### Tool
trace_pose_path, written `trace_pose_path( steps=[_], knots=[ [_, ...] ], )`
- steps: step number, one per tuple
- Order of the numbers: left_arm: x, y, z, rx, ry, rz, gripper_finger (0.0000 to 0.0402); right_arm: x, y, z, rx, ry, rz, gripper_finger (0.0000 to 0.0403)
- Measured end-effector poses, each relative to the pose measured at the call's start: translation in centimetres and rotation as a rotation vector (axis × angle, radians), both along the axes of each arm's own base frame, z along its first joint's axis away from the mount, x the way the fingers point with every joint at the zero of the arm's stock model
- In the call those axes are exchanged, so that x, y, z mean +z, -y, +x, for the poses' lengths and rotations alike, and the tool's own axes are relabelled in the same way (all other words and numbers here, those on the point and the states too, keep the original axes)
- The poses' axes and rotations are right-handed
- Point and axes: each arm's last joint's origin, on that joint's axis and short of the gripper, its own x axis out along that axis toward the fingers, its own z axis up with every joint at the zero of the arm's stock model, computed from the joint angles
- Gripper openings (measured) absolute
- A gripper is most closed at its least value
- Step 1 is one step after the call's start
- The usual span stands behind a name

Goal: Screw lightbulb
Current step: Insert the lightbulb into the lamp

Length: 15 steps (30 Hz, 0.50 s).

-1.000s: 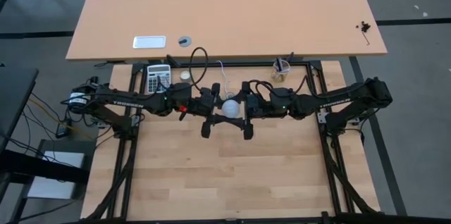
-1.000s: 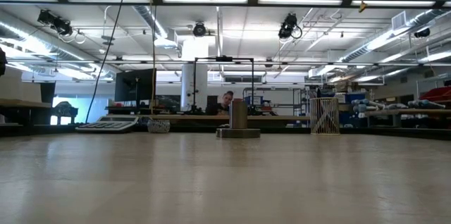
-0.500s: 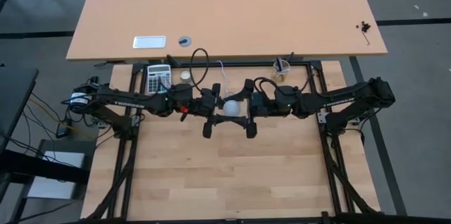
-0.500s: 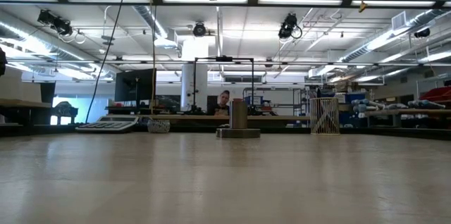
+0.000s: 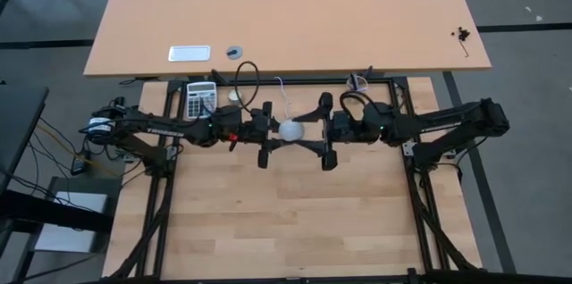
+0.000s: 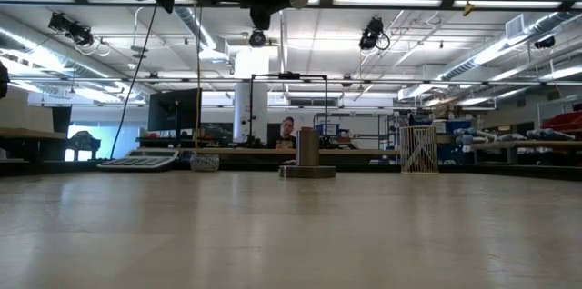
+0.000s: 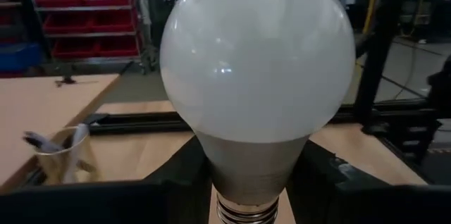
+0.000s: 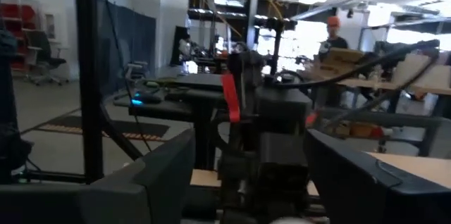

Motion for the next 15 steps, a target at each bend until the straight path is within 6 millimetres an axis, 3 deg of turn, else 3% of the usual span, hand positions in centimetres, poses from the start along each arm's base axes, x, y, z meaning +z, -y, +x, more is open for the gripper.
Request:
trace_pose_path(
  steps=[7,15],
  knots=[
    [-0.8,-1.4,-0.4,0.049,-0.011,0.005,0.0133,0.5,1.6,-2.3,-0.145,-0.121,-0.016,0.0187],
    [-1.4,-2.7,-1.2,0.094,0.015,0.024,0.0133,-2.7,5.2,-2.1,-0.344,-0.400,0.031,0.0049]
  ],
)
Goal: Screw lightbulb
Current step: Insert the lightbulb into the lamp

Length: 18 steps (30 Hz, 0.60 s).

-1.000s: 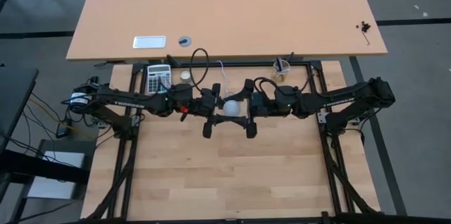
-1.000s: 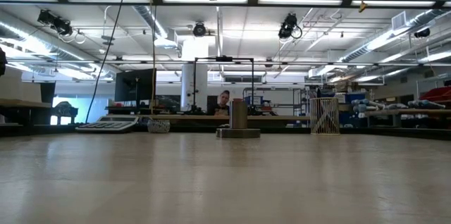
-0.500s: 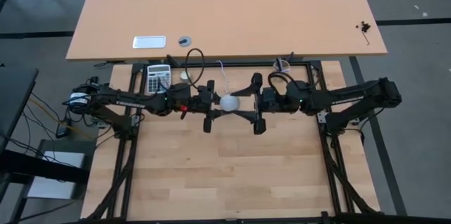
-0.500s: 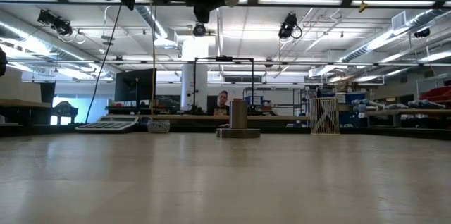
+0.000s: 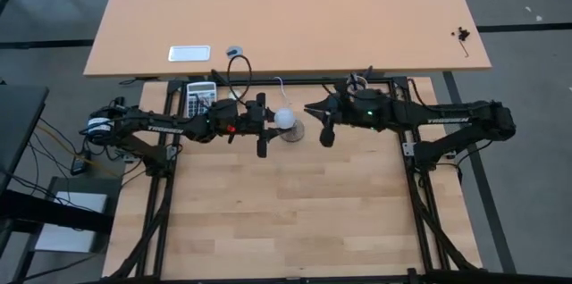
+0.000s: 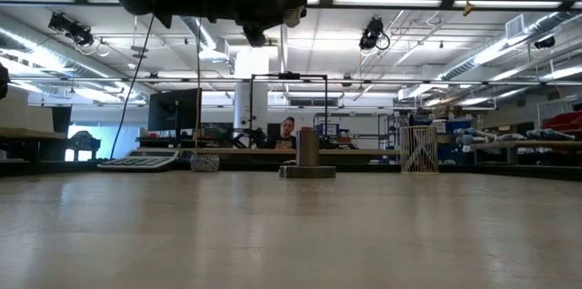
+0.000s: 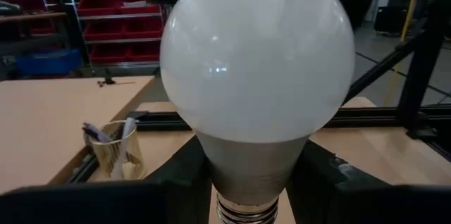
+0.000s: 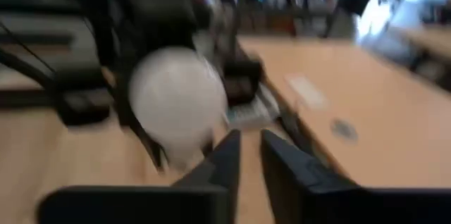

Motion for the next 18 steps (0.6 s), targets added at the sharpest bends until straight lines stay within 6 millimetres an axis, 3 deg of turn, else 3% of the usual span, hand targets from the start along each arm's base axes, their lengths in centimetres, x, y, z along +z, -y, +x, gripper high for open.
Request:
trace_pose_path(
  steps=[3,18],
  knots=[
    [-0.4,-0.3,-0.3,0.002,0.009,-0.018,0.0133,-1.7,1.1,0.7,-0.033,-0.076,0.016,0.0009],
    [-0.5,-0.3,-0.5,-0.018,0.016,0.003,0.0133,-14.0,6.8,3.1,-0.161,-0.193,0.154,0.0004]
  ],
)
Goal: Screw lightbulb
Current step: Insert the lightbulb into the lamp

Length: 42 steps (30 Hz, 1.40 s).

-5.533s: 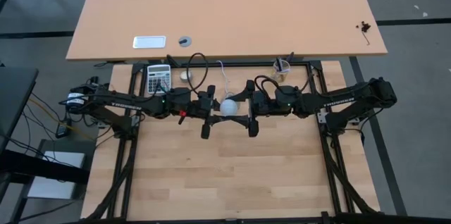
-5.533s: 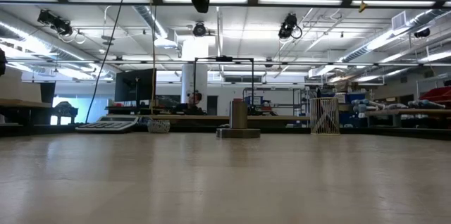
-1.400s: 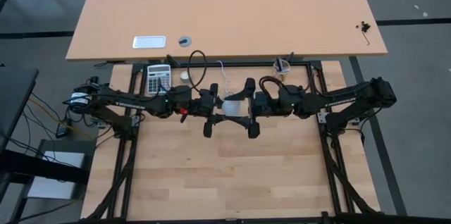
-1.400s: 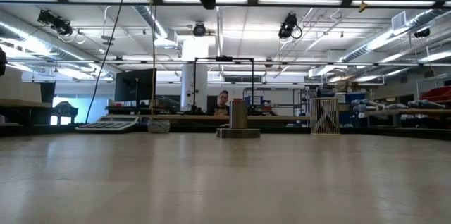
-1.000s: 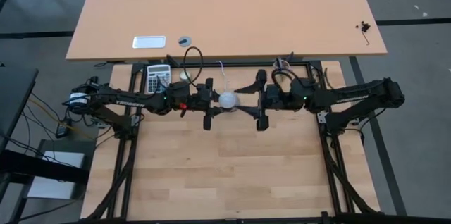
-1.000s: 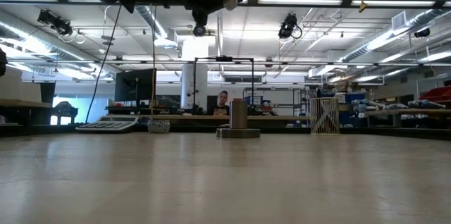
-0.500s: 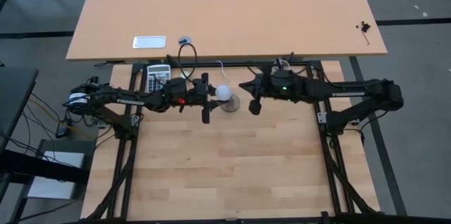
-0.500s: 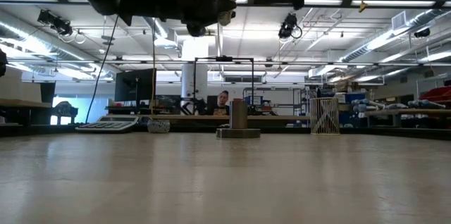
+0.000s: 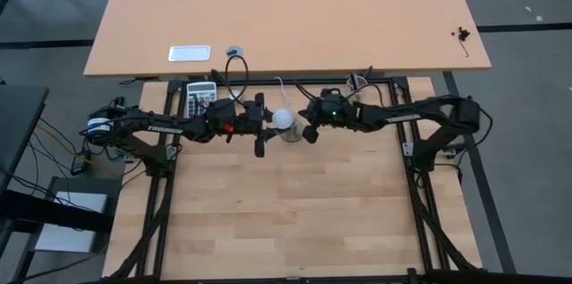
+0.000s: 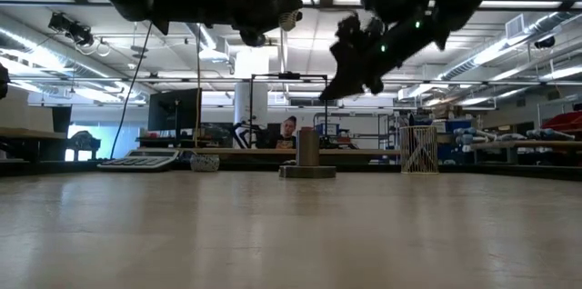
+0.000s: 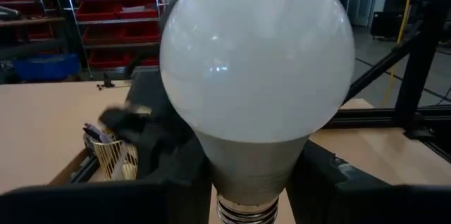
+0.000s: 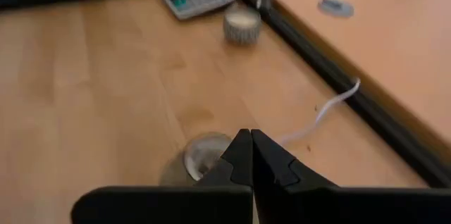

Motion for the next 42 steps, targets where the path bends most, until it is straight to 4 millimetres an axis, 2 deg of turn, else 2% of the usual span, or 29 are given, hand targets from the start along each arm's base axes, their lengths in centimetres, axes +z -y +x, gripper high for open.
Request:
trace_pose_path(
  steps=[4,10,17,29,37,42],
  knots=[
    [-0.6,0.1,0.0,-0.044,-0.064,-0.017,0.0133,-2.4,1.3,0.4,-0.009,0.007,0.040,0.0003],
    [-0.9,-0.1,-0.1,-0.041,-0.093,-0.010,0.0133,-4.8,2.3,1.2,0.008,0.016,0.056,0.0002],
    [-1.6,-0.7,-0.6,-0.015,-0.078,-0.018,0.0133,-6.9,1.9,2.0,0.138,0.030,0.125,0.0002],
    [-5.9,-0.5,-3.8,0.043,-0.015,-0.110,0.0133,-6.2,-3.4,3.8,0.352,0.110,0.165,0.0002],
    [-7.9,0.1,-3.0,0.087,-0.046,-0.114,0.0133,-5.4,-4.4,4.2,0.338,0.175,0.185,0.0003],
    [-9.9,-0.4,-2.3,0.143,-0.041,-0.114,0.0133,-3.9,-4.9,3.7,0.336,0.172,0.203,0.0003]
  ],
)
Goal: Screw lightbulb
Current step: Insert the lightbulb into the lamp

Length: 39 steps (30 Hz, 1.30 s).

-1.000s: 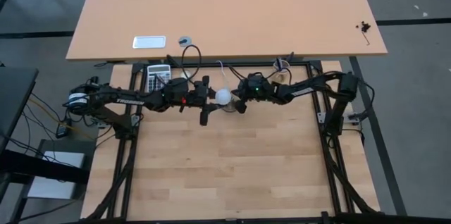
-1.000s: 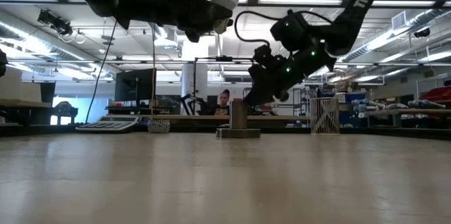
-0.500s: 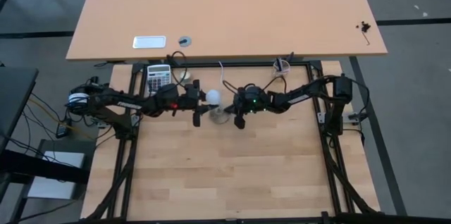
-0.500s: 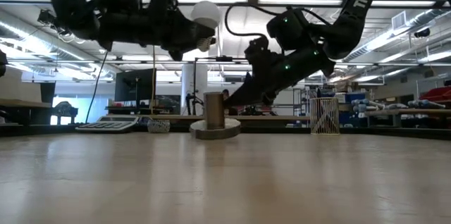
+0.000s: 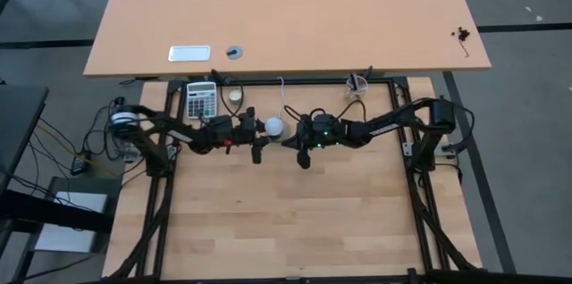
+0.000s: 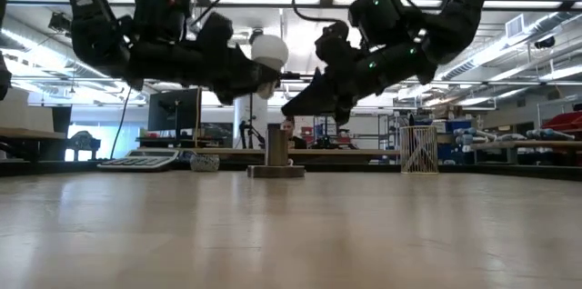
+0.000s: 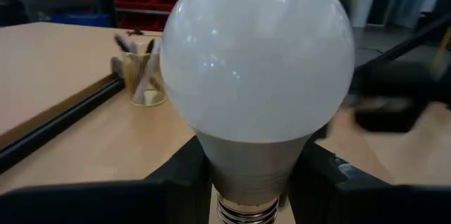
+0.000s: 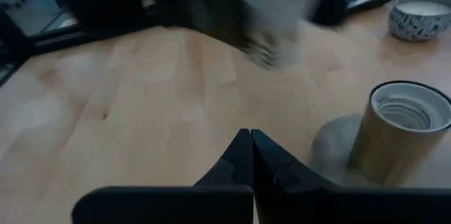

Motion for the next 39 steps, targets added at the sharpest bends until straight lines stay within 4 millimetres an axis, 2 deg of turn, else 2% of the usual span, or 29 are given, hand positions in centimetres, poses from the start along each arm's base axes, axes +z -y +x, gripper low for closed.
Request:
trace_pose_path(
  steps=[5,9,14,19,27,39],
  knots=[
    [-1.2,-1.2,0.3,0.074,0.069,-0.008,0.0133,2.3,-0.8,-1.0,-0.035,-0.024,-0.035,0.0003],
    [-2.9,-2.5,0.4,0.167,0.035,-0.041,0.0133,4.2,-1.4,-1.9,-0.085,-0.024,-0.087,0.0003],
    [-3.5,-3.3,2.2,0.178,0.035,-0.056,0.0133,5.8,-1.9,-2.4,-0.082,0.029,-0.137,0.0003],
    [-3.6,-3.7,3.2,0.198,0.030,-0.033,0.0133,6.0,-1.8,-2.5,-0.102,0.028,-0.152,0.0003],
    [-4.0,-3.8,2.5,0.291,-0.007,0.011,0.0133,5.9,-1.8,-2.5,-0.096,0.016,-0.169,0.0003],
    [-4.7,-3.6,1.9,0.296,-0.039,-0.003,0.0133,6.2,-1.8,-2.4,-0.095,0.043,-0.180,0.0003]
  ],
)
